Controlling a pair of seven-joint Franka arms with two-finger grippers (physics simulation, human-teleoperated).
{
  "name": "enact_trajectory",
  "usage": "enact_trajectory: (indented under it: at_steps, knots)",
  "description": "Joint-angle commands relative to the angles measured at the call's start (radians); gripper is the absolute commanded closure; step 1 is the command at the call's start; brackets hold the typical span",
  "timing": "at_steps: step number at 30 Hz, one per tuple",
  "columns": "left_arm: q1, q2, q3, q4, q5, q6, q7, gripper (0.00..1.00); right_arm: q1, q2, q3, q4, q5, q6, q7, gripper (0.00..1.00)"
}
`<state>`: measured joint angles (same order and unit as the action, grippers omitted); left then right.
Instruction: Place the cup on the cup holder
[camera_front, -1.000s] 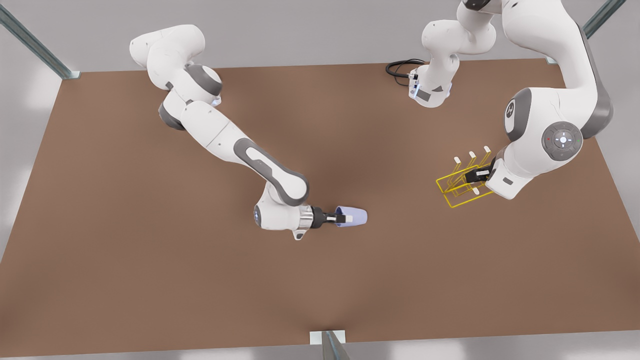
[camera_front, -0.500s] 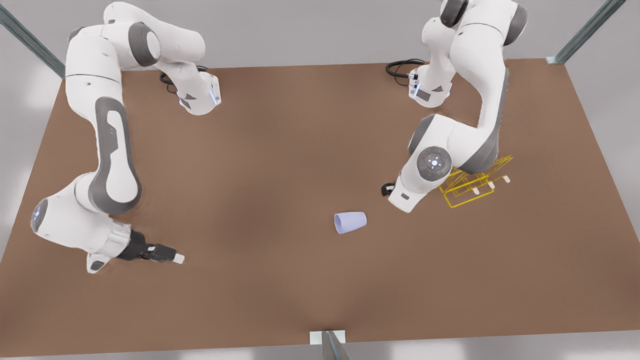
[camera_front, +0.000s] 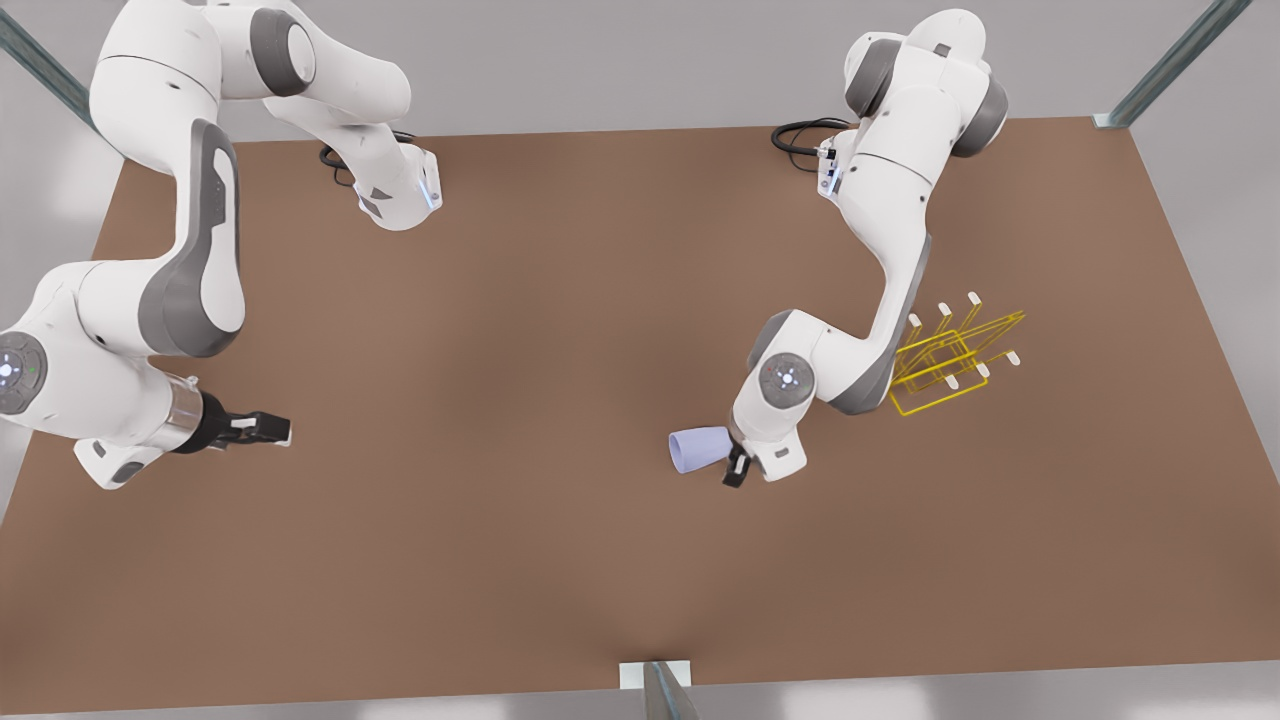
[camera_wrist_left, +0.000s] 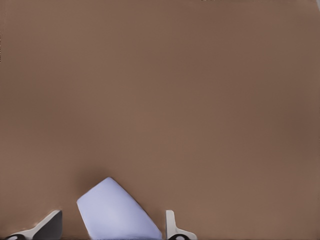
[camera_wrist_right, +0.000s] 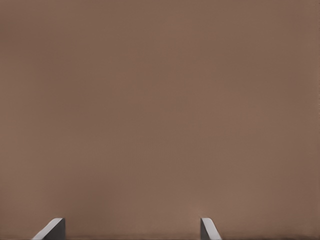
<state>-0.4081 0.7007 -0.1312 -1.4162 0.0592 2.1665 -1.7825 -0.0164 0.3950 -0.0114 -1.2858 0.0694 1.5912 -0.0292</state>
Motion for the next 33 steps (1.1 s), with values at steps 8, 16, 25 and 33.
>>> enact_trajectory:
  at_steps: [8,16,25,33]
  knots:
    - [-0.002,0.01,-0.001,-0.09,0.001,0.111,-1.017,0.0,-0.005,0.015,-0.002,0.0,-0.02,0.006,0.087,0.0]
    - [-0.009,0.01,-0.004,-0.144,-0.01,0.113,-1.022,0.0,0.004,0.013,-0.001,-0.004,-0.025,0.012,0.091,0.0]
    - [-0.021,0.022,-0.005,-0.156,-0.009,0.144,-1.02,0.0,-0.004,0.015,-0.004,-0.003,-0.028,0.013,0.08,0.0]
    - [-0.034,0.031,-0.007,-0.156,-0.01,0.21,-1.019,0.0,-0.004,0.015,-0.005,-0.006,-0.025,0.007,0.08,0.0]
